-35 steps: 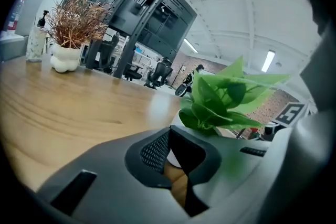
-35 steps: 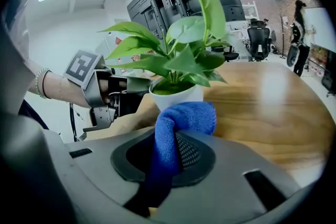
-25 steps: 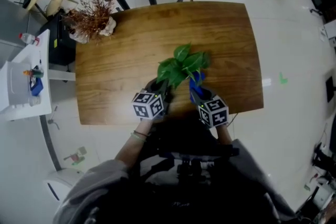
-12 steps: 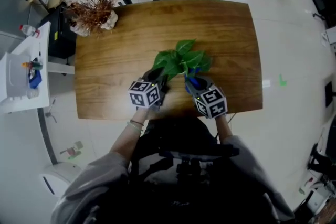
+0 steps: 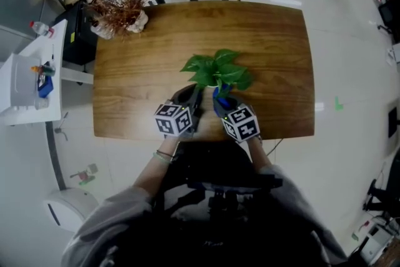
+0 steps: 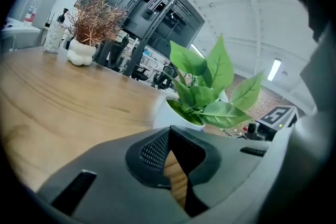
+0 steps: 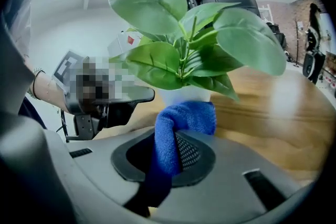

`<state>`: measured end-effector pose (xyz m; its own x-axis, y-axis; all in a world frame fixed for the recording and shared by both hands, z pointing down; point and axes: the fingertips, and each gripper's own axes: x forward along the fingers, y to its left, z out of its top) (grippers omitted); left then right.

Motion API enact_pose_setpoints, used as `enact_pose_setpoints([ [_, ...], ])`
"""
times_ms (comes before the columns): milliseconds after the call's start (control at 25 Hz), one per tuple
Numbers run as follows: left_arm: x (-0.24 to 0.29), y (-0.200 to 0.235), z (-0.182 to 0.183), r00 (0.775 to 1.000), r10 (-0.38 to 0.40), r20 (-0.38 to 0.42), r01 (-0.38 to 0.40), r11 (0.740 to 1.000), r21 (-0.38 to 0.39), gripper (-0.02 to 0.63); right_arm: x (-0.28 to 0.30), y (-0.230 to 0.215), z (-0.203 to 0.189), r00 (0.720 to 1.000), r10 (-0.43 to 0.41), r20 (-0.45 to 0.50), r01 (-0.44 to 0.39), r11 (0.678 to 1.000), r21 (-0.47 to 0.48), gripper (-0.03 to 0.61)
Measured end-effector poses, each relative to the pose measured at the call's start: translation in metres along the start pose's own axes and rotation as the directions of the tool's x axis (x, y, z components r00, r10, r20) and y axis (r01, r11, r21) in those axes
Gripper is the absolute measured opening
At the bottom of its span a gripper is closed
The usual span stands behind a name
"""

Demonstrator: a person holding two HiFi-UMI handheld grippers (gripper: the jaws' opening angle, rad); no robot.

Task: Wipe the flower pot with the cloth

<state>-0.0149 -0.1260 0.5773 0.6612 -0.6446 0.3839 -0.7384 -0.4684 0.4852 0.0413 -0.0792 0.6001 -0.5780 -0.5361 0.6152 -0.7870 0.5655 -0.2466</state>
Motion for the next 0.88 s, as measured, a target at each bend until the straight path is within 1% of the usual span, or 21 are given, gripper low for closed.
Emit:
enact_pose_setpoints([
  [120, 0.002, -0.007, -0.006, 1.000, -0.010, -0.004, 0.010, 1.000, -0.003, 0.008, -0.004, -0.001, 0.001, 1.000, -0.001, 0.011, 0.001, 1.000, 0.003, 0.055],
  [240, 0.006, -0.010, -0.007, 1.000, -0.013, -0.008, 0.013, 1.000, -0.003, 0.008, -0.022, -0.010, -0.004, 1.000, -0.022, 0.003, 0.022, 1.000, -0.004, 0.056],
  [440, 0.011, -0.007, -0.003, 1.000, -0.017, -0.002, 0.017, 1.000, 0.016, 0.008, -0.053, -0.061, -0.011, 0.992, -0.122, 0.009, 0.122, 0.992, 0.020, 0.055],
  [560, 0.012, -0.003, 0.000, 1.000, -0.008, -0.006, 0.008, 0.999, 0.033, 0.008, -0.054, -0.086, 0.001, 0.989, -0.147, 0.030, 0.147, 0.989, -0.002, 0.055],
  [640, 0.013, 0.001, 0.003, 1.000, 0.002, -0.004, -0.002, 0.999, 0.033, 0.008, -0.049, -0.090, 0.017, 0.991, -0.121, 0.060, 0.123, 0.992, -0.036, 0.055],
  [720, 0.014, 0.006, 0.005, 1.000, 0.010, -0.003, -0.009, 1.000, 0.029, 0.008, -0.039, -0.083, 0.032, 0.995, -0.059, 0.083, 0.066, 0.995, -0.079, 0.055],
  [800, 0.016, 0.009, 0.008, 1.000, 0.012, -0.006, -0.012, 0.999, 0.033, 0.008, -0.029, -0.072, 0.041, 0.997, 0.001, 0.077, 0.008, 0.992, -0.123, 0.056],
  [880, 0.018, 0.013, 0.011, 1.000, 0.014, -0.010, -0.014, 0.999, 0.040, 0.008, -0.021, -0.061, 0.043, 0.998, 0.029, 0.057, -0.020, 0.987, -0.161, 0.055],
])
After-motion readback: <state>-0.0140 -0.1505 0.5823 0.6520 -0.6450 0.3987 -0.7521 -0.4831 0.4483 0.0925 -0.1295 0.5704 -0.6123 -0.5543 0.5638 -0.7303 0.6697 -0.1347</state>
